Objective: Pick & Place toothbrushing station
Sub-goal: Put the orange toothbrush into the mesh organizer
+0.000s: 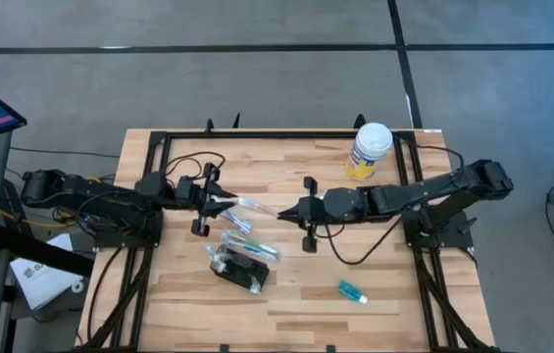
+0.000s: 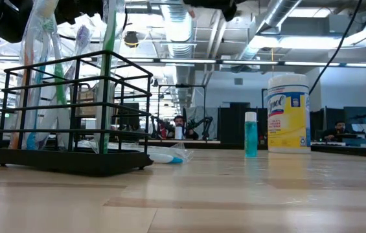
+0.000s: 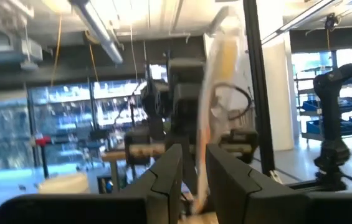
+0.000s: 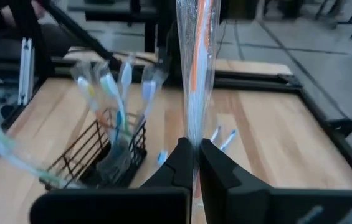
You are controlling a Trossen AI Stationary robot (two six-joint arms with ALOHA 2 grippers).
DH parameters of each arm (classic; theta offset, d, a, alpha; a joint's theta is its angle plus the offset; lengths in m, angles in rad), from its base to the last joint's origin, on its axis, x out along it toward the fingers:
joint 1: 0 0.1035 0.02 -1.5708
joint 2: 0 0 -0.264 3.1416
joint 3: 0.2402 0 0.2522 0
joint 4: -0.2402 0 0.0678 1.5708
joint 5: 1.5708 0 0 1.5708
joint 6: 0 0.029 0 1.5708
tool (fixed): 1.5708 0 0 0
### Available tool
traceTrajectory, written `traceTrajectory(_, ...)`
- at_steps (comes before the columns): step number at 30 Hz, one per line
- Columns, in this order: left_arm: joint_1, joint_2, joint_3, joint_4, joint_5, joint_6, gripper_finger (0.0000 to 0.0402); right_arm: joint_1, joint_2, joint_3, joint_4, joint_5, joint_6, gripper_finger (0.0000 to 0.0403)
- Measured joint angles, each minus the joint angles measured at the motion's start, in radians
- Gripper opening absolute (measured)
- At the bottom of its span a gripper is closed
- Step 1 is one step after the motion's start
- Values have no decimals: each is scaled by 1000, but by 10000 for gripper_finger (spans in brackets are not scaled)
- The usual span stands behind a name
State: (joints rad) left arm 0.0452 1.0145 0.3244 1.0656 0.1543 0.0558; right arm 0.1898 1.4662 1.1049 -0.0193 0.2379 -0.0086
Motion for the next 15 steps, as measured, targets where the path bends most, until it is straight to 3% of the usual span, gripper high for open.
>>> traceTrajectory(5, -19, 0, 0, 30, 0, 92, 78, -19, 29, -1, 26, -26, -2, 0)
traceTrajectory(15, -27, 0, 1, 52, -29, 98, 137, -34, 53, 1, 150, -59, -15, 1)
